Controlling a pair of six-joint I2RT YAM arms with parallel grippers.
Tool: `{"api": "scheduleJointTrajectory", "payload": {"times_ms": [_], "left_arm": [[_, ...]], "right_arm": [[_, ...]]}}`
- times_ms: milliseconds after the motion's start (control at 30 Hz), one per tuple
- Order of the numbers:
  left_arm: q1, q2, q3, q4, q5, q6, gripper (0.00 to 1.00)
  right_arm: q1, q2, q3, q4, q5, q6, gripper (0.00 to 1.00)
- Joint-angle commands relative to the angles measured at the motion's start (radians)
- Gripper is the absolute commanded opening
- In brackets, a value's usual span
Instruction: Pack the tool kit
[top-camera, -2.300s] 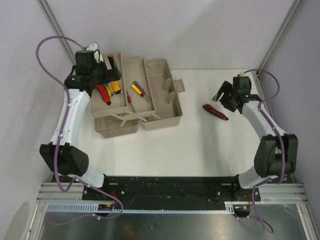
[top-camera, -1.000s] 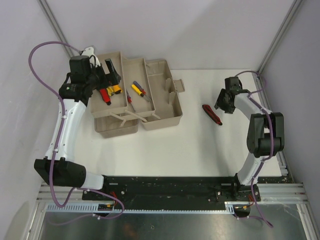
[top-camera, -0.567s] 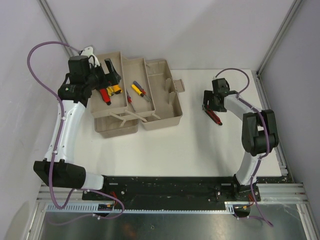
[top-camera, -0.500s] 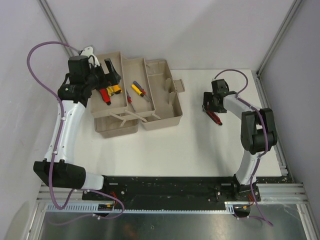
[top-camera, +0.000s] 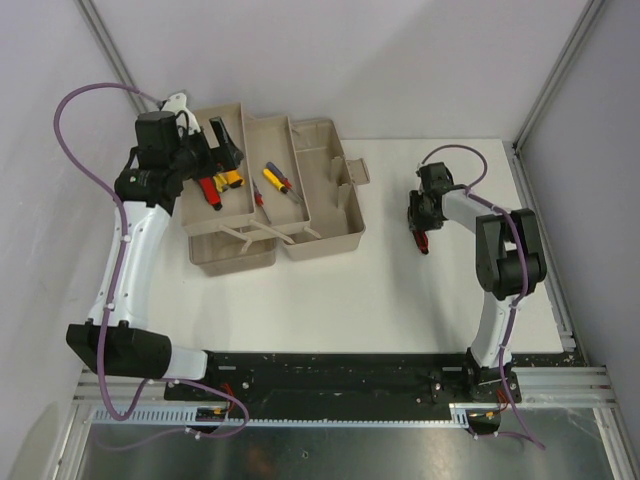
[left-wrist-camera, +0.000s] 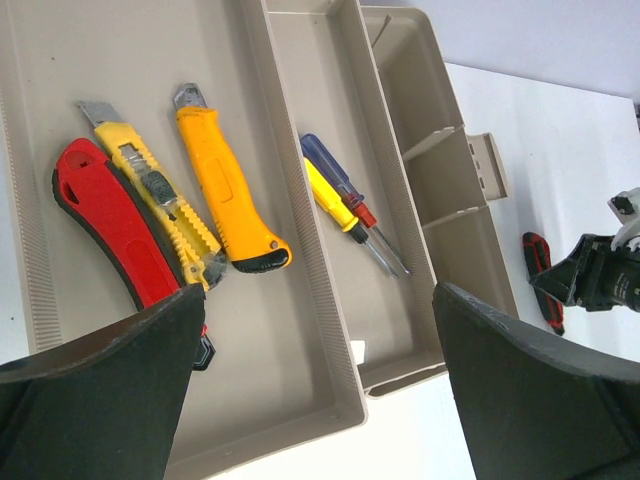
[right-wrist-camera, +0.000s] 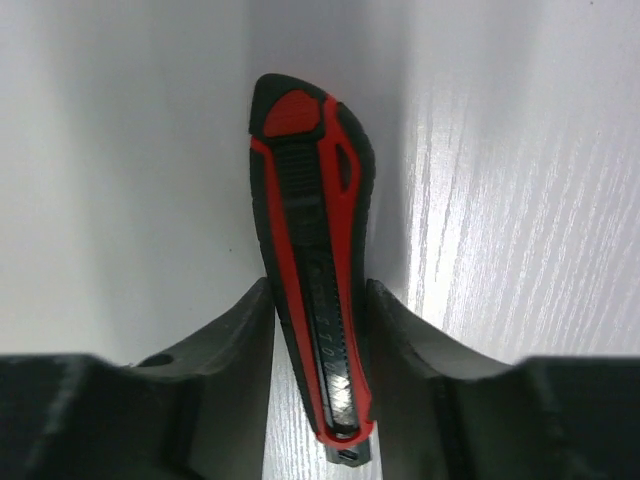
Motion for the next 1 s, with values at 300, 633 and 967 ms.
{"api": "scheduleJointTrajectory", "payload": {"times_ms": [300, 633, 967], "left_arm": [[-0.008, -0.068, 0.022, 0.021, 0.22, -0.013, 0.99], [-0.268, -0.091, -0.105, 0.156, 0.313, -0.07, 0.99], [-0.509, -0.096, -0.155, 0.463, 0.292, -0.179, 0.99]], "right_arm": [[0.03, -0.127, 0.02, -0.014, -0.143, 0.13, 0.09], [0.066, -0.466, 0.02, 0.215, -0.583, 0.401, 0.11], [0.192, -0.605, 0.017, 0.557, -0.671, 0.713, 0.12]]}}
